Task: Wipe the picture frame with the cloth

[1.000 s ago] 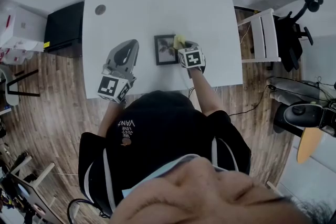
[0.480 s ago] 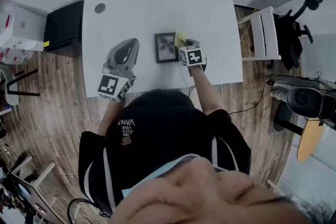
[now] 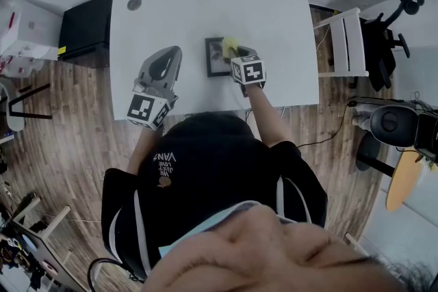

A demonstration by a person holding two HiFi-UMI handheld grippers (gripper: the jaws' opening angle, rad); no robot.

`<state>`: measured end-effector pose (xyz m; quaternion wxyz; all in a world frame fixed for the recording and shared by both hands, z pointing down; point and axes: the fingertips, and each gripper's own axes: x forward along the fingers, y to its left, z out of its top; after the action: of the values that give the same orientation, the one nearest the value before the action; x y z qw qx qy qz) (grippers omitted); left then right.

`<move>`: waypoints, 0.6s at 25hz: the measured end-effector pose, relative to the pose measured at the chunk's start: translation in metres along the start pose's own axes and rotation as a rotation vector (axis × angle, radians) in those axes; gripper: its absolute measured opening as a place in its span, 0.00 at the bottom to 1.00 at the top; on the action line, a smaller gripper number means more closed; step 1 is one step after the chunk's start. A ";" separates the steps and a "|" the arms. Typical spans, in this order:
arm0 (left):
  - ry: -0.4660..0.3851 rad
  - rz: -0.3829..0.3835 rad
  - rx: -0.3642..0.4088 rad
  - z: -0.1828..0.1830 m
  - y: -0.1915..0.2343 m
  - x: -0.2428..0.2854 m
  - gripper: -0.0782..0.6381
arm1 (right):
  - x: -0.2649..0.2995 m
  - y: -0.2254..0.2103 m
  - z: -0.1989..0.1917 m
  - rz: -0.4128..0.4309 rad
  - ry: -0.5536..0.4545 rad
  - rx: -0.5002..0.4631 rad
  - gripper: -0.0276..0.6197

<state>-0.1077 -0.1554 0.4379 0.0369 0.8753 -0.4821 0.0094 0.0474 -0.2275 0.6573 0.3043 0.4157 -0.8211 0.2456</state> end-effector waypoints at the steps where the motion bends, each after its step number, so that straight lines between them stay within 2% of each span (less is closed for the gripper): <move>1: 0.000 0.002 0.000 0.000 0.001 -0.002 0.14 | 0.001 0.006 0.001 0.009 0.000 -0.008 0.10; 8: 0.000 0.012 0.002 0.000 0.005 -0.013 0.14 | 0.013 0.050 -0.001 0.083 0.009 -0.020 0.10; 15: 0.001 0.028 -0.002 -0.001 0.011 -0.025 0.14 | 0.018 0.073 0.002 0.126 0.007 -0.008 0.10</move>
<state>-0.1302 -0.1402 0.4385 0.0379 0.8683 -0.4944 0.0101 -0.0228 -0.1997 0.6576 0.2928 0.3611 -0.8455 0.2627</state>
